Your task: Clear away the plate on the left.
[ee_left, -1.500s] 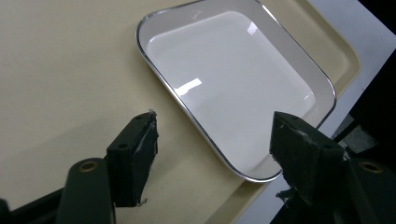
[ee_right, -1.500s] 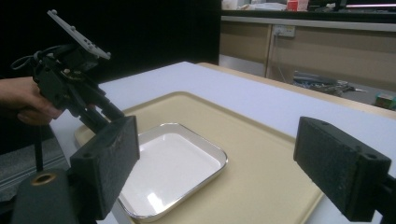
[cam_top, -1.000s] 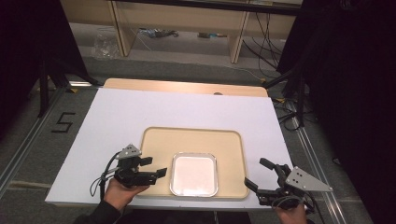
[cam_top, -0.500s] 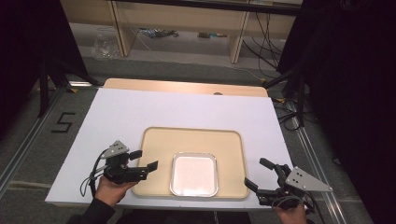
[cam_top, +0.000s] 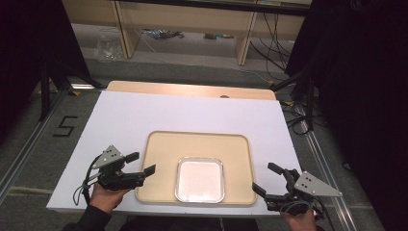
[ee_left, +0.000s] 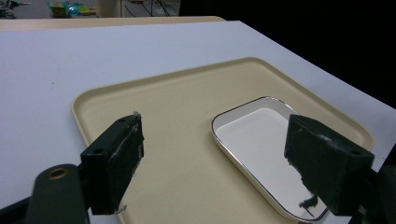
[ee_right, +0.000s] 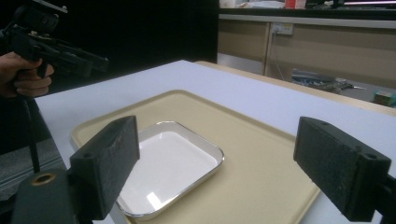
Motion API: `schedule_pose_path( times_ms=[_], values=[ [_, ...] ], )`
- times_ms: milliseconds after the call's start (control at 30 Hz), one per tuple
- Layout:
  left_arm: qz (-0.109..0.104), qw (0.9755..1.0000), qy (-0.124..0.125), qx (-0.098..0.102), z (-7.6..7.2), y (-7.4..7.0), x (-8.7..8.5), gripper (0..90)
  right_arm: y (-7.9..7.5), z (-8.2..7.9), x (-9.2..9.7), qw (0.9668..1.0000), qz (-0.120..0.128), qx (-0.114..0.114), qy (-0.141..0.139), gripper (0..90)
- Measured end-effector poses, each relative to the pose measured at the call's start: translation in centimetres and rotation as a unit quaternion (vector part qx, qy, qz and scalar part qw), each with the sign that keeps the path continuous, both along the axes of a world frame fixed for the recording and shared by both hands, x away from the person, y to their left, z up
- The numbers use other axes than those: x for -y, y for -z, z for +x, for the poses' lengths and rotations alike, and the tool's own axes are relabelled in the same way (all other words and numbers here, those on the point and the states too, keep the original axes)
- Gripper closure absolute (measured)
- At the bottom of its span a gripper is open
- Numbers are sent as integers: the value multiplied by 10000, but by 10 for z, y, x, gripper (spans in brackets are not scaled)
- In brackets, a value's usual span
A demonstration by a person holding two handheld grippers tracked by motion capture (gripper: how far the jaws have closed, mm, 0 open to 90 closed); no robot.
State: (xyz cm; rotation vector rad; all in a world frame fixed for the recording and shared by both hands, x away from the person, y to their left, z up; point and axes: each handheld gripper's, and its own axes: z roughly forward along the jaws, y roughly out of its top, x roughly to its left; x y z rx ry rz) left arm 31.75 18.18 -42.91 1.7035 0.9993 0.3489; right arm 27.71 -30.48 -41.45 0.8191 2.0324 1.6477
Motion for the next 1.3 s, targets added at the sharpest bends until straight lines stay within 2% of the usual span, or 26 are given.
schedule_pose_path(
  times_ms=[300, 333, 400, 433, 500, 533, 633, 700, 733, 767, 800, 833, 867, 967, 1000, 1133, 1200, 1233, 1267, 1300],
  values=[
    [-18, 10000, -34, 40, -7, -1, 1, 195, 0, -1, 1, 9999, 8, 59, 87, 152],
    [-3, 9999, 16, 135, -9, -2, 0, 195, -1, 0, 3, 9998, -53, 154, 118, 152],
    [1, 9998, 46, 182, -10, -2, -2, 195, 0, 0, 3, 9998, -41, 171, 119, 152],
    [10, 9998, 61, 203, -11, -2, -2, 195, -1, -1, 4, 9998, -87, 119, 94, 152],
    [8, 9997, 67, 216, -12, -2, -2, 193, -1, -3, 3, 9999, -17, -5, 147, 152],
    [-2, 9997, 45, 221, -14, -2, -2, 192, -1, -1, 4, 9998, -82, 113, 127, 152],
    [13, 9997, 60, 256, -17, -2, -3, 192, 0, -1, 3, 9998, -53, 150, 118, 152],
    [-16, 9997, 18, 250, -19, -3, -3, 191, 0, -1, 3, 9999, -49, 110, 106, 152],
    [-9, 9997, 11, 259, -20, -3, -3, 190, 0, -2, 2, 9999, 32, -43, 103, 152],
    [-9, 9997, 11, 259, -20, -3, -3, 188, 0, -2, 2, 9999, 32, -43, 103, 152],
    [20, 9996, 4, 295, -22, -3, -4, 186, 0, -2, 2, 9999, 18, -23, 99, 152],
    [74, 9992, 86, 373, -22, -3, -5, 186, 0, -1, 3, 9998, -66, 168, 114, 152],
    [72, 9992, 81, 382, -23, -3, -5, 184, -1, -2, 3, 9999, -84, 93, 67, 152],
    [132, 9989, 89, 448, -26, -4, -6, 180, 0, -2, 1, 9998, -8, 163, 106, 152],
    [156, 9988, 98, 464, -27, -3, -7, 179, 0, -3, 1, 10000, 12, 13, 70, 152],
    [165, 9989, 56, 431, -30, -3, -8, 170, -1, -3, 1, 9999, -55, 85, 45, 152],
    [201, 9989, 9, 426, -32, -1, -10, 164, -1, -4, -1, 10000, -9, -38, -4, 152],
    [218, 9988, 14, 435, -34, -1, -11, 164, -1, -3, -1, 9999, -66, 102, 9, 152],
    [241, 9986, 45, 465, -35, -1, -12, 164, -1, -5, -2, 10000, -34, -58, 18, 152],
    [193, 9991, 0, 385, -37, 0, -11, 162, -1, -4, -2, 10000, -53, -31, -32, 152]
  ],
)
